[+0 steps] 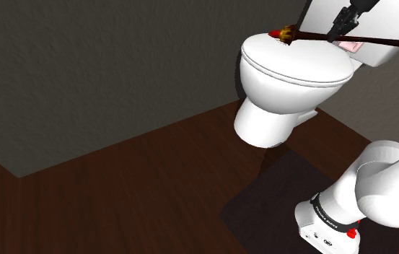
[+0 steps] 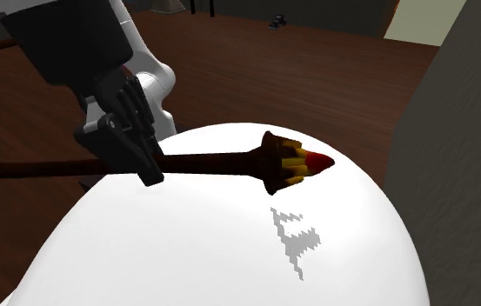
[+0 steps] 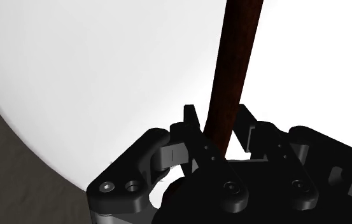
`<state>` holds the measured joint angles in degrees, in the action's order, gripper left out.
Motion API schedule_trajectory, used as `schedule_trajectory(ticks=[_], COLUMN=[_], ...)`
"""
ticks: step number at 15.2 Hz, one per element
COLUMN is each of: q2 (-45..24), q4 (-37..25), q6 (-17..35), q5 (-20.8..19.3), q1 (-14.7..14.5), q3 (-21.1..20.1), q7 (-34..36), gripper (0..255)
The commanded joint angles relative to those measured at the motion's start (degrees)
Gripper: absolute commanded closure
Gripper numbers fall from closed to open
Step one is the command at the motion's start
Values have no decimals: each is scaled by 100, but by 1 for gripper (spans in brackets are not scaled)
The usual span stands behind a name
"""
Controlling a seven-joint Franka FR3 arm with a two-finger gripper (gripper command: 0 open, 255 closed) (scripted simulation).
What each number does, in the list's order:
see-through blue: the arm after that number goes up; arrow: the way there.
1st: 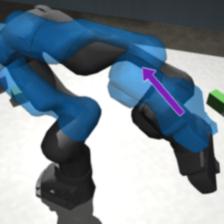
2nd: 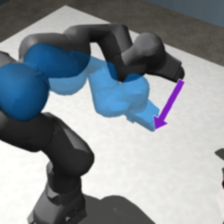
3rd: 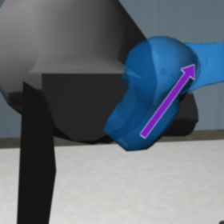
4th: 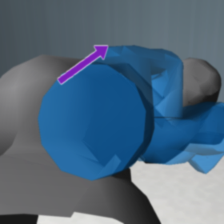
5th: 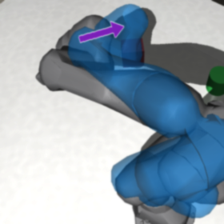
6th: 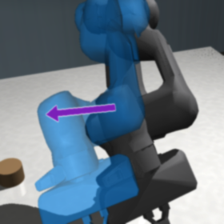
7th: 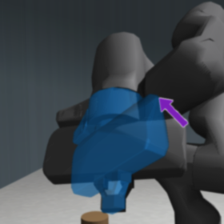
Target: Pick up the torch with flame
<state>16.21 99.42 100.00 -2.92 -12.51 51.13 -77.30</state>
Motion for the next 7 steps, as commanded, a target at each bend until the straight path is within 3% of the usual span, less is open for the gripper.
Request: schedule_trajectory(ticks=[1, 7], q2=[-55, -220], q4=[-201, -649], q6=[-160, -493], q5=[43, 166], q1=[-23, -79], q3=[23, 106], q7=[-15, -66], gripper=[255, 255])
